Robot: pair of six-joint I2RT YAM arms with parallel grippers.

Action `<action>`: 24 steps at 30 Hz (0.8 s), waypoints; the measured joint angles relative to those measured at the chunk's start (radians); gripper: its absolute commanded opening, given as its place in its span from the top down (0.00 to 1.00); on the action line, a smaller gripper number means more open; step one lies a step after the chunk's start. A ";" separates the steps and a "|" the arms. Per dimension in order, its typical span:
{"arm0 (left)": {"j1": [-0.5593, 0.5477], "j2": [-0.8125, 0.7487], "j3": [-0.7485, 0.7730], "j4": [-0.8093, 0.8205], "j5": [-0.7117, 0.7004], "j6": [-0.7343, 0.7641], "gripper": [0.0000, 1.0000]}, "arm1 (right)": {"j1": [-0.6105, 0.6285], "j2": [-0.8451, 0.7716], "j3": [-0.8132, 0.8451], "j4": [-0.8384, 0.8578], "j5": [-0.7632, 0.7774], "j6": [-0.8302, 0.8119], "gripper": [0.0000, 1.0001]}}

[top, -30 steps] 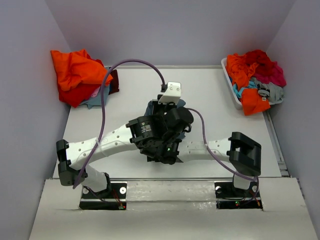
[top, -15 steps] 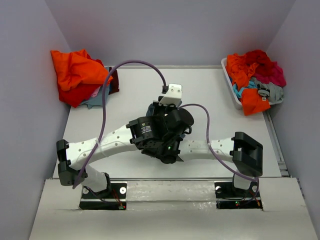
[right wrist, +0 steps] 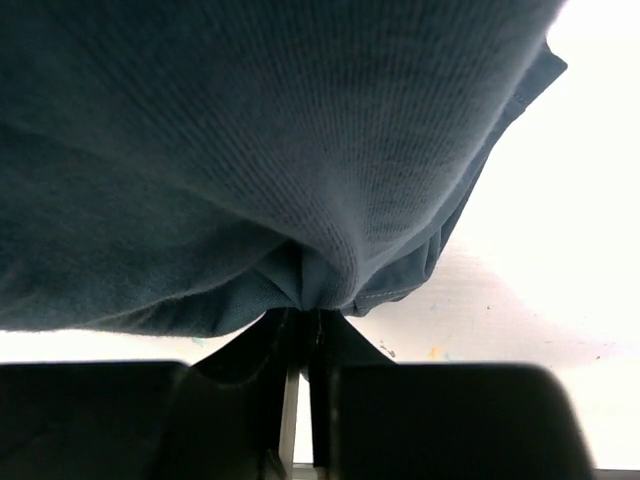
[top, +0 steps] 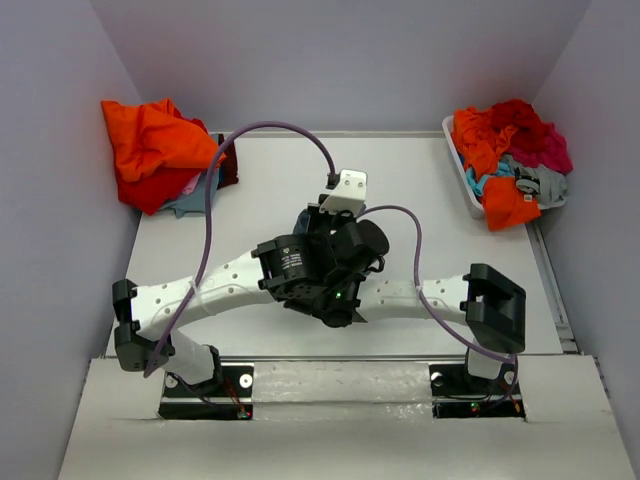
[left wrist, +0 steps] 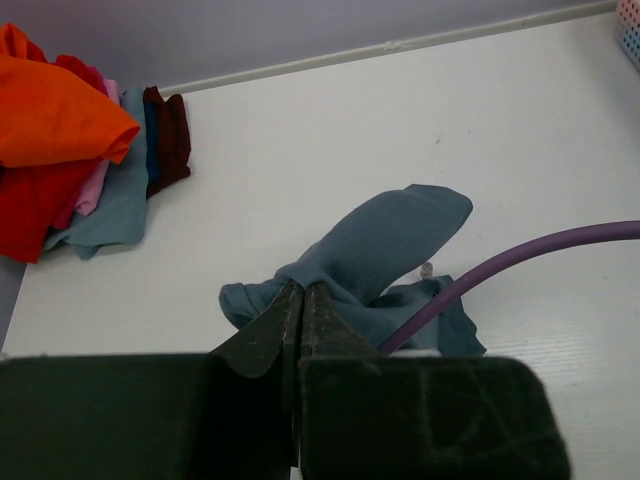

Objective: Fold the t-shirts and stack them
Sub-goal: Flatten the tshirt out

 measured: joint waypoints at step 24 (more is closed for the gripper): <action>0.002 -0.008 -0.090 -0.035 -0.022 -0.269 0.94 | 0.006 -0.270 0.023 -0.408 0.080 0.048 0.93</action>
